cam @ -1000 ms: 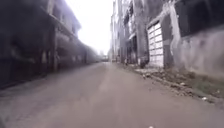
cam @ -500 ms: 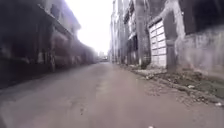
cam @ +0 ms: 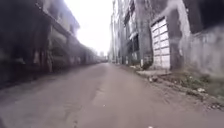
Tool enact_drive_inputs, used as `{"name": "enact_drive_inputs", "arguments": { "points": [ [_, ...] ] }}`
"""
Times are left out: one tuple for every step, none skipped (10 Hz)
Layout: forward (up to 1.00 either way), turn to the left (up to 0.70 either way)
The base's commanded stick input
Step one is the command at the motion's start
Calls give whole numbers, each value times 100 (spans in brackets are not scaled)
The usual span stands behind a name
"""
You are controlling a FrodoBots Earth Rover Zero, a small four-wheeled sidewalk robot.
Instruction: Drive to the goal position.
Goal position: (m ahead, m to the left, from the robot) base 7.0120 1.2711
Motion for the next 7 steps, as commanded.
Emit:
{"name": "enact_drive_inputs", "arguments": {
  "points": [
    [50, 1],
    [50, 1],
    [50, 1],
    [50, 1],
    [50, 1],
    [50, 1],
    [50, 1]
  ]
}}
